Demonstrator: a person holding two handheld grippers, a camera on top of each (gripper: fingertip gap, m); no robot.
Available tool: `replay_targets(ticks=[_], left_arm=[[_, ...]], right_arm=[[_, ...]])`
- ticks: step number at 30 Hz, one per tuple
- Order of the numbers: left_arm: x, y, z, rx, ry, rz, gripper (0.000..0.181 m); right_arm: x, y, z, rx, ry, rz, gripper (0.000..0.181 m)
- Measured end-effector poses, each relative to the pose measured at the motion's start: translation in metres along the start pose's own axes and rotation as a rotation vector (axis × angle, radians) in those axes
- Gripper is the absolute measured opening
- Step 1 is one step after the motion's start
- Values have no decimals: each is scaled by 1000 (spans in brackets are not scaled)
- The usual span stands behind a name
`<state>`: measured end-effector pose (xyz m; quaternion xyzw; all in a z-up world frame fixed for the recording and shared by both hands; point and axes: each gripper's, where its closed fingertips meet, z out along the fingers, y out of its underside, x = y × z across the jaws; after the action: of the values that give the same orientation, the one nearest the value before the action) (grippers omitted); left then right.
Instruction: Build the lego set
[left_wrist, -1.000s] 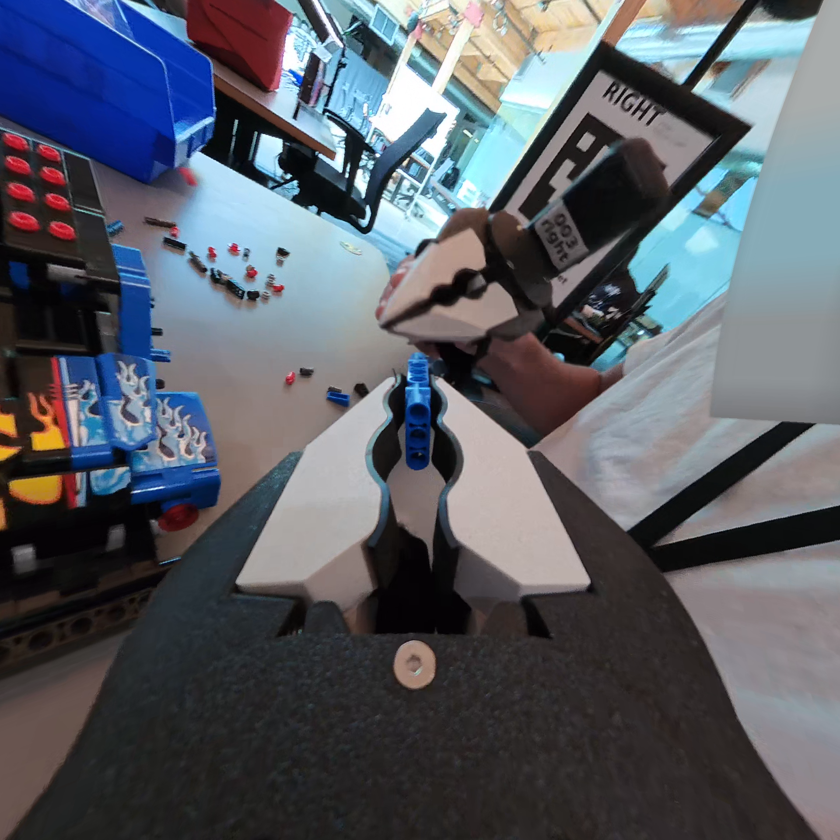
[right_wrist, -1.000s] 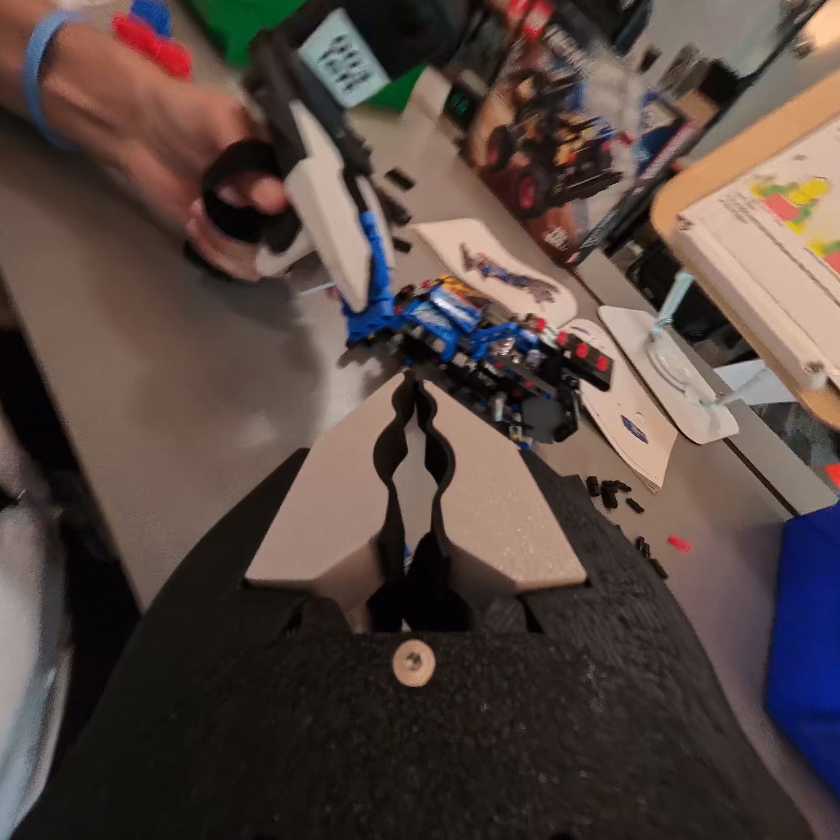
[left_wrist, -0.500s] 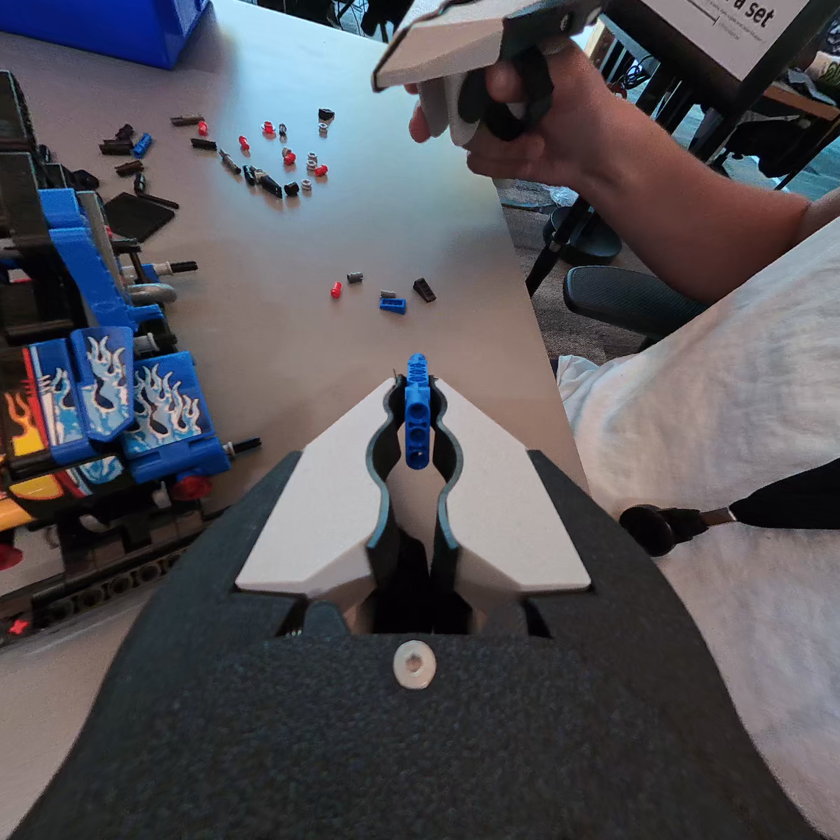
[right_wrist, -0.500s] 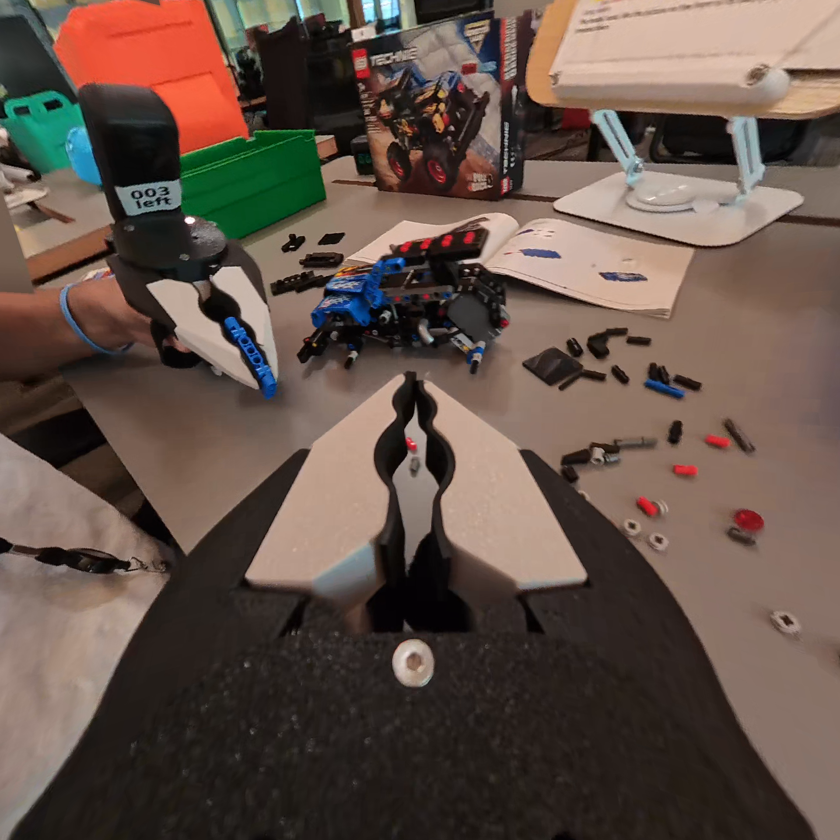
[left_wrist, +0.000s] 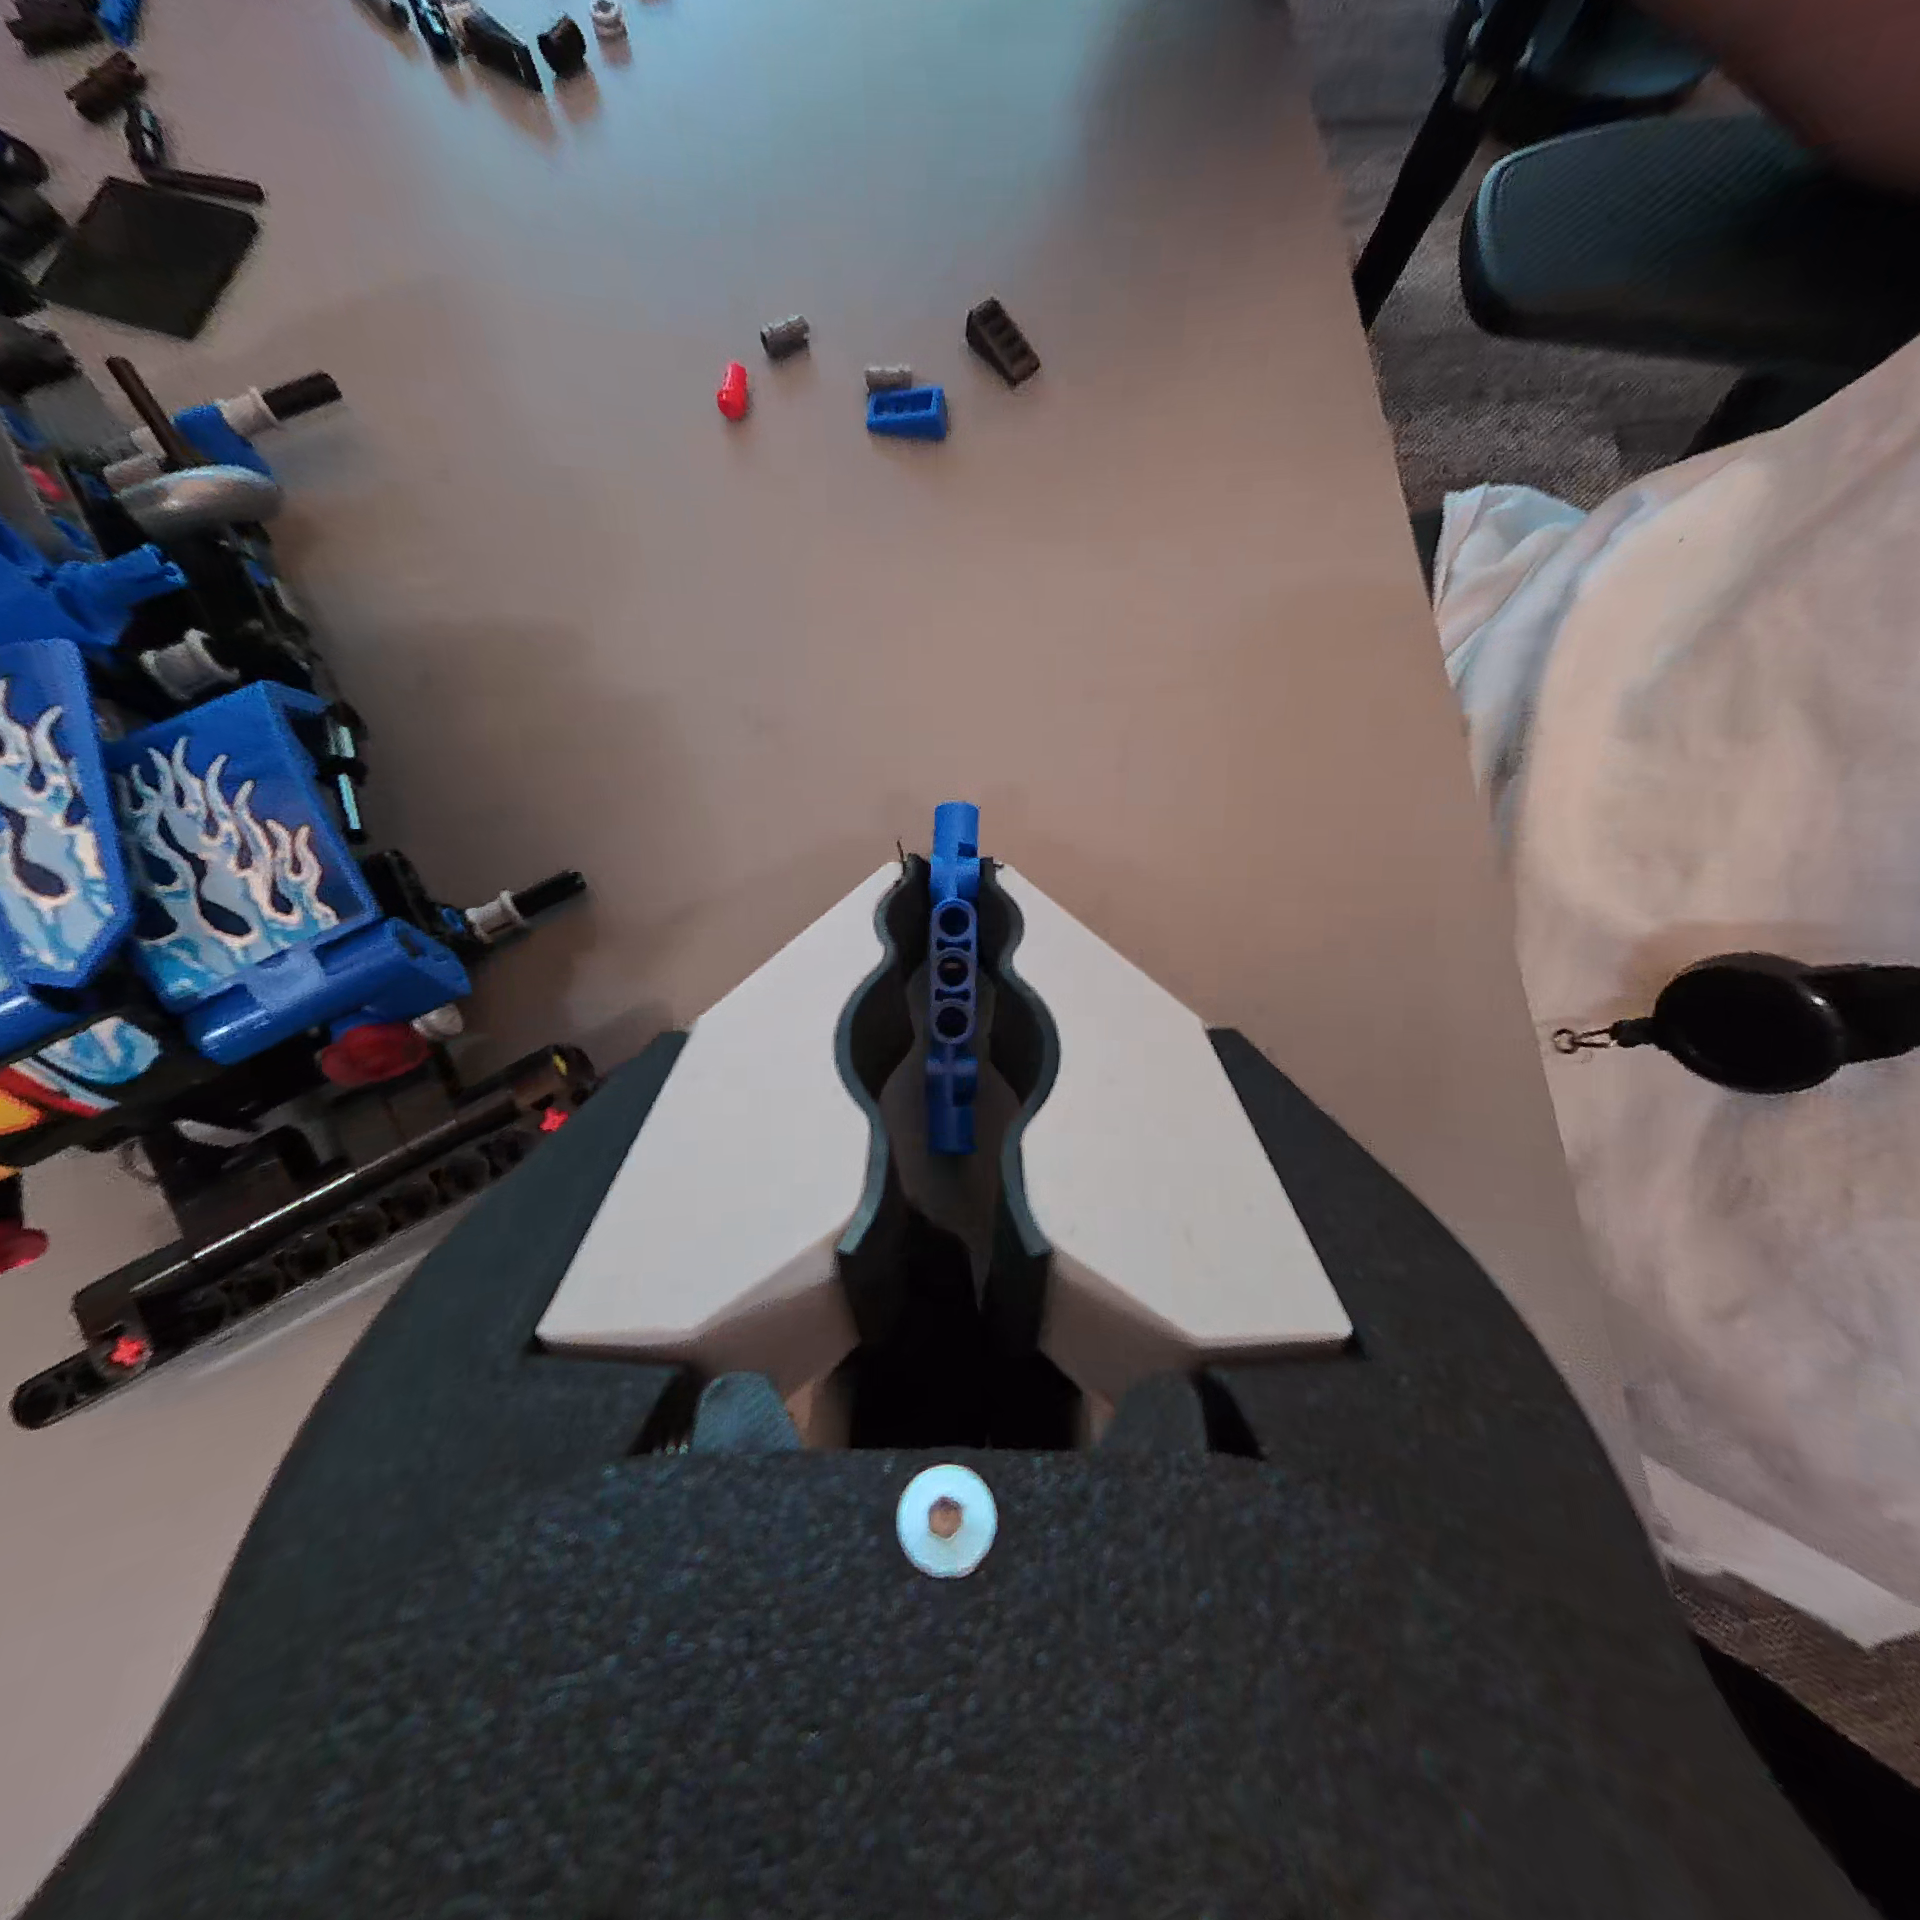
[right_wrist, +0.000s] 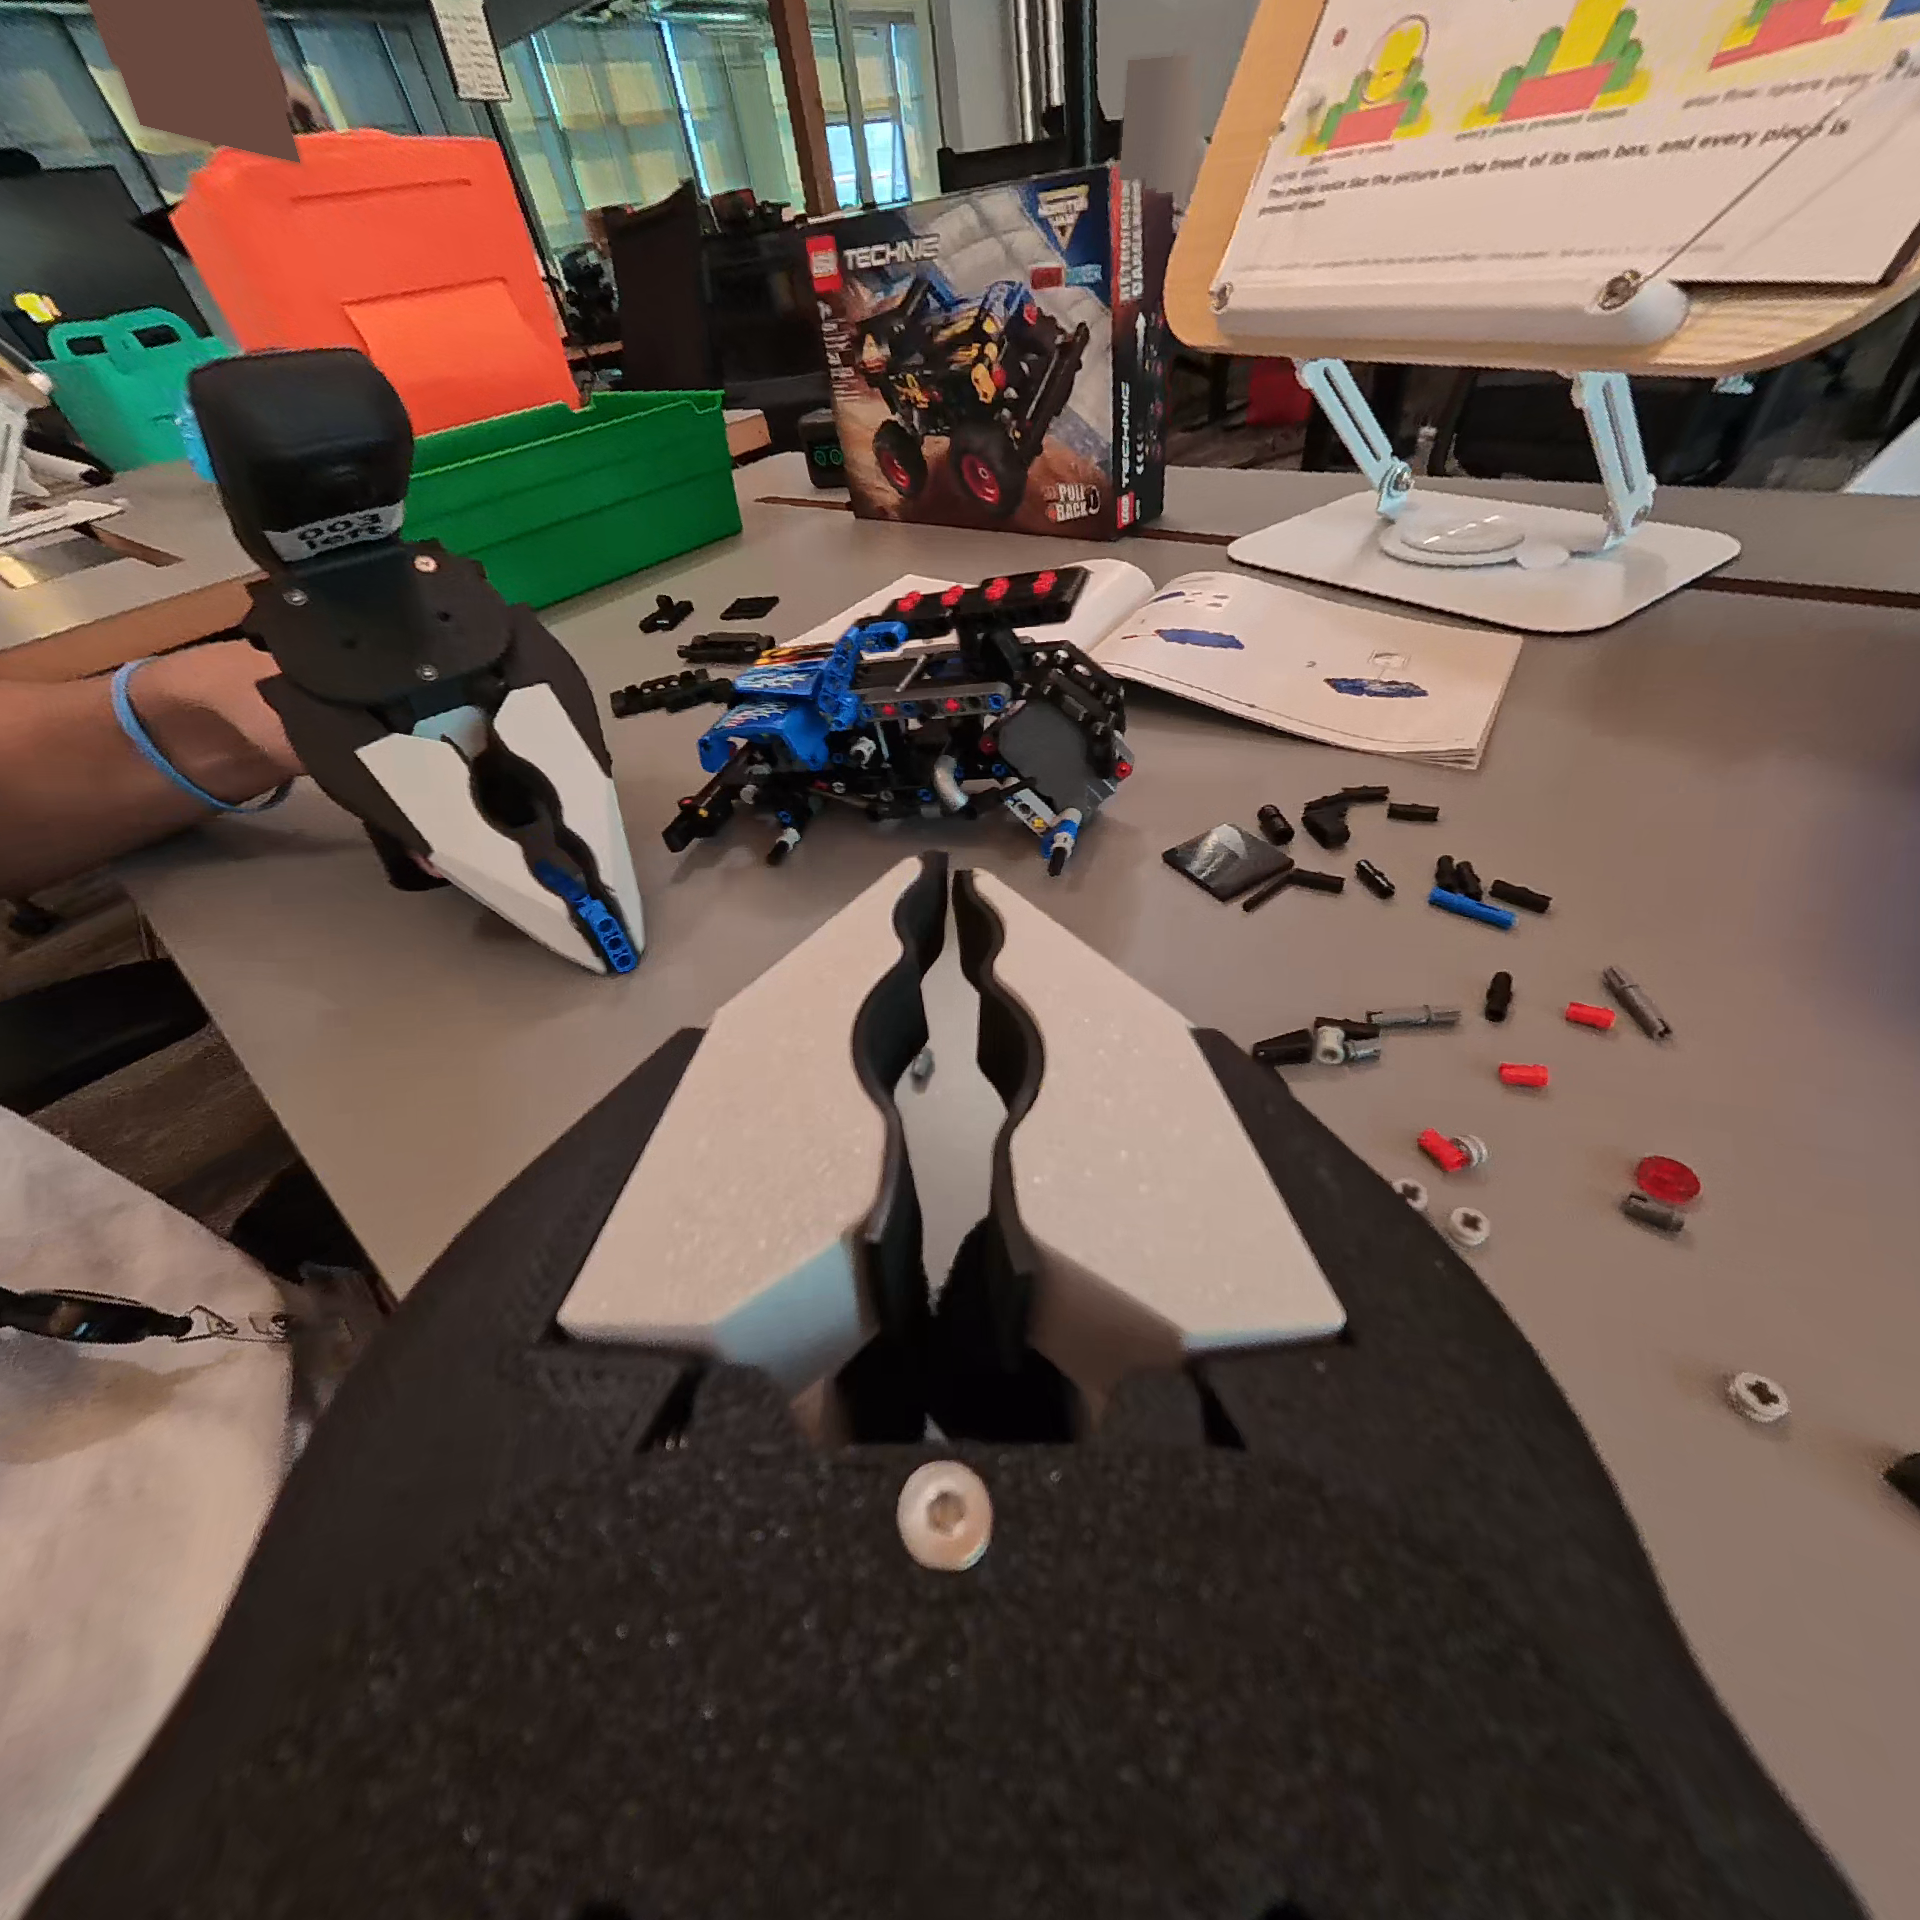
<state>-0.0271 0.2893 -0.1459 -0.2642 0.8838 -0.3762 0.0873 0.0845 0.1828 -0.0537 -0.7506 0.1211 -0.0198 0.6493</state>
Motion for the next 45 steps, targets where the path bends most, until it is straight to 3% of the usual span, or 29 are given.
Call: replay_targets(ticks=[1, 11, 17, 22, 28, 31, 35, 40, 45], left_arm=[[0, 0, -1, -9, -2, 10, 7], [-1, -3, -3, -5, -30, 62, 38], [1, -29, -23, 85, -61, 86, 51], [15, -45, -43, 170, -267, 54, 46], [114, -49, -30, 341, -337, -107, 35], [190, -51, 0, 430, -245, -181, 29], [259, -39, 55, 417, -231, -225, 25], [321, -33, 112, 391, -182, -285, 24], [360, -33, 127, 382, -145, -312, 23]], right_arm=[[-3, 0, -2, 5, -5, -6, 1], [-45, 17, -54, 119, 43, 7, 1], [-78, 58, -110, 91, 133, -17, 1], [-105, 106, -169, -18, 215, 12, 3], [-155, 173, -266, -190, 277, 19, 3], [-185, 202, -322, -242, 275, 83, 3], [-221, 230, -381, -270, 265, 128, 1], [-254, 241, -422, -262, 219, 144, 5], [-271, 251, -445, -257, 177, 219, 6]])
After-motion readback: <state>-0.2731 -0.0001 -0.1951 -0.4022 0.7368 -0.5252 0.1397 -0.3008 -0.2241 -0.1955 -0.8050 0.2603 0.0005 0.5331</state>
